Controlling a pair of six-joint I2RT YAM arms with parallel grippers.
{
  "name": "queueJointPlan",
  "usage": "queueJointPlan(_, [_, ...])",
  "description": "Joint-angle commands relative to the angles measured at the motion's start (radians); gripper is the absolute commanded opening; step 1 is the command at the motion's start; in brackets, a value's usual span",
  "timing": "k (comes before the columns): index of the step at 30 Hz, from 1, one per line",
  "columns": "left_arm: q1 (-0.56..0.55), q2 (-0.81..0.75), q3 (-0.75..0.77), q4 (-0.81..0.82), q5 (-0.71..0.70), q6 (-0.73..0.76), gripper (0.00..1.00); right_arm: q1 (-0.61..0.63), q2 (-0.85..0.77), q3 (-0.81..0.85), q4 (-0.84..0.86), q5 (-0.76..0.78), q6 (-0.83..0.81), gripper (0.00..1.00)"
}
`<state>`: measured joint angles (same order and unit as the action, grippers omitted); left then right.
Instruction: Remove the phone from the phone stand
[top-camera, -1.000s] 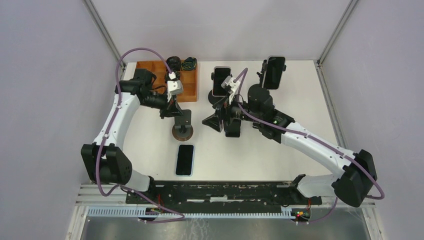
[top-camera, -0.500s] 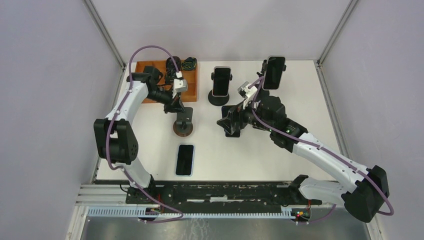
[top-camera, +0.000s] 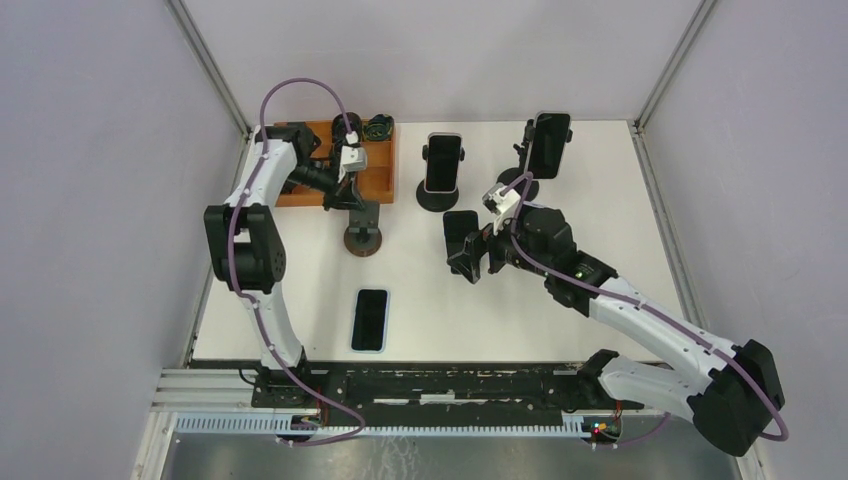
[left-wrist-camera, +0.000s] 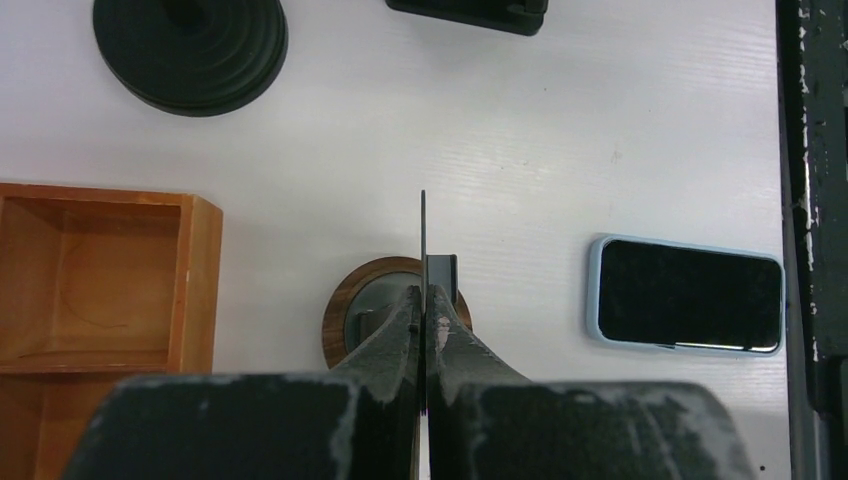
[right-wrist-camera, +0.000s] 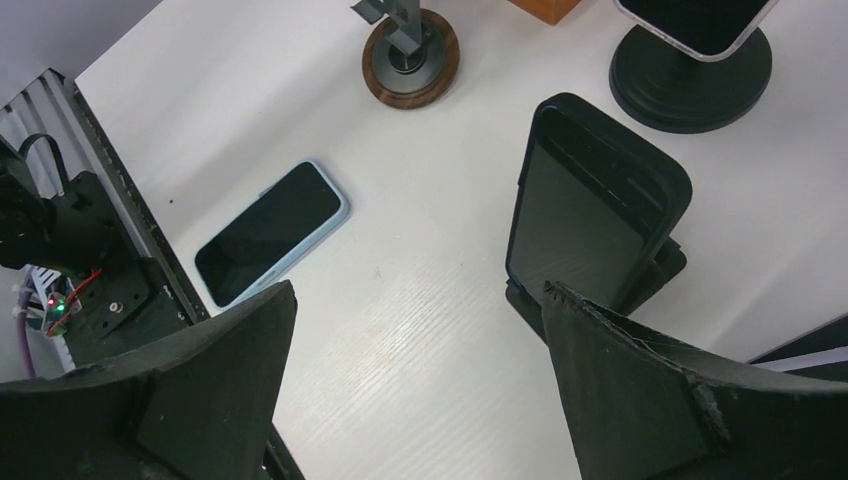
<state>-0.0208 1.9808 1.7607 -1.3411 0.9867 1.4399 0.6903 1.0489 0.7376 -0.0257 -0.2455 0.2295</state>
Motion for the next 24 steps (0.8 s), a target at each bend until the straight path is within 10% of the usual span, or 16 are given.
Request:
queueJointPlan(1, [0.005,0.017,0.051,-0.07,0.022,0.117,0.02,-0.011,0.044,0.034,-0.013,0.042,-0.008,0.98])
queueJointPlan(4, [0.019,0.034,0.072,-0.123,0.059,0.185,0.04,-0.015,0.07,0.036,-0.012,0.09,0.016,0.98])
queueJointPlan(9, [0.019,0.038,0.048,-0.124,0.043,0.227,0.71,-0.015,0.111,0.031,-0.013,0.211,0.048,0.98])
queueJointPlan(14, [0.019,0.033,0.066,-0.124,0.044,0.219,0.98,-0.017,0.152,0.019,0.015,0.28,0.056,0.98])
queueJointPlan(24, [0.075,-0.093,0.264,-0.093,0.123,-0.272,1.0,-0.058,0.279,0.048,0.092,0.248,0.024,0.98])
